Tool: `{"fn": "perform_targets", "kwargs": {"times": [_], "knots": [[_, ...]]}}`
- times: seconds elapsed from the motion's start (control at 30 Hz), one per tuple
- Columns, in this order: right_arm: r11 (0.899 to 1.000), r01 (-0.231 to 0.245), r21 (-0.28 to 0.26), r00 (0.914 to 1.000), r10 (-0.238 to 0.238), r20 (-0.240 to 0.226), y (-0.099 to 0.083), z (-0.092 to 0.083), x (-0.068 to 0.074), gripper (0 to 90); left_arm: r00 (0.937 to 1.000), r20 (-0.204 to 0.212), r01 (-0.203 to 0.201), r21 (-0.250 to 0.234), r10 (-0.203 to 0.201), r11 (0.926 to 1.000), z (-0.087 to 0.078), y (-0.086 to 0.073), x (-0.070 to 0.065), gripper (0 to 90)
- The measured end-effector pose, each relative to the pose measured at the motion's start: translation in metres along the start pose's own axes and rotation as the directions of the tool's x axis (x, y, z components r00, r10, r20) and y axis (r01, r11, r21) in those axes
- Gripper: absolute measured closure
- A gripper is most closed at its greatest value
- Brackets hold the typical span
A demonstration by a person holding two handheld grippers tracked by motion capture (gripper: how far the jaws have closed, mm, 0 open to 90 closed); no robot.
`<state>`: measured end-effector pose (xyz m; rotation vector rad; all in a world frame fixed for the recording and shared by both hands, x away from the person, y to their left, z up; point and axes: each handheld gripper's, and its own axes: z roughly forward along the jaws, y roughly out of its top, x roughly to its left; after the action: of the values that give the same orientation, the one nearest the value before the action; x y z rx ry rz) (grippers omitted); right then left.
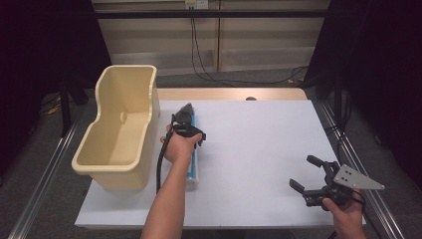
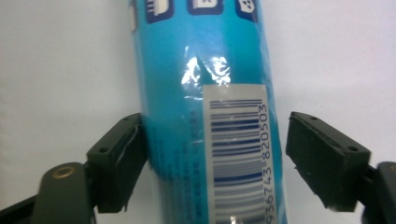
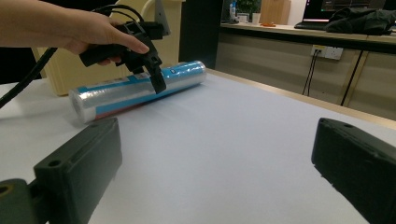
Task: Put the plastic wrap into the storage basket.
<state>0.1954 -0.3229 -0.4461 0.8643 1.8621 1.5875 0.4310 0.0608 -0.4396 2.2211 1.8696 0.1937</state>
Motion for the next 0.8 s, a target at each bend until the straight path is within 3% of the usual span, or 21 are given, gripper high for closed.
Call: {"fn": "perform_targets", "kwargs": {"times": [0.07, 0.17, 0.33, 0.37, 0.4, 0.63, 0.8], "knots": [[1.000, 0.000, -0.001, 1.0000, 0.000, -0.001, 0.0000, -0.0001, -0.0002, 1.2, 0.9996, -0.020, -0.019, -0.013, 0.019, 0.9997, 0.0002, 0.0008, -0.0004, 26.7], [1.000, 0.000, -0.001, 1.0000, 0.000, -0.004, -0.0002, -0.0001, -0.0002, 1.2, 0.9996, -0.019, -0.022, -0.010, 0.022, 0.9997, 0.0002, 0.0017, 0.0004, 25.9], [1.000, -0.001, -0.002, 1.0000, 0.001, -0.004, 0.0000, -0.0001, 0.0000, 1.2, 0.9992, -0.040, 0.003, -0.013, -0.004, 0.9999, 0.0025, 0.0021, 0.0007, 25.5], [1.000, -0.001, -0.003, 1.0000, 0.001, -0.004, 0.0000, -0.0002, 0.0000, 1.2, 0.9990, -0.040, 0.021, -0.005, -0.021, 0.9998, 0.0021, 0.0023, 0.0000, 24.3], [1.000, -0.001, -0.003, 1.0000, 0.001, -0.005, 0.0000, -0.0002, 0.0001, 1.2, 0.9982, -0.038, 0.048, 0.020, -0.048, 0.9986, 0.0017, 0.0024, -0.0004, 28.6], [1.000, 0.001, -0.001, 1.0000, -0.001, -0.006, -0.0001, 0.0002, 0.0002, 1.2, 0.9941, -0.036, 0.103, 0.008, -0.102, 0.9947, 0.0002, 0.0011, 0.0006, 31.2], [1.000, 0.000, -0.006, 1.0000, 0.000, -0.006, 0.0001, -0.0005, -0.0003, 1.2, 0.9955, -0.018, 0.094, 0.035, -0.093, 0.9949, -0.0028, 0.0011, 0.0009, 32.0]]}}
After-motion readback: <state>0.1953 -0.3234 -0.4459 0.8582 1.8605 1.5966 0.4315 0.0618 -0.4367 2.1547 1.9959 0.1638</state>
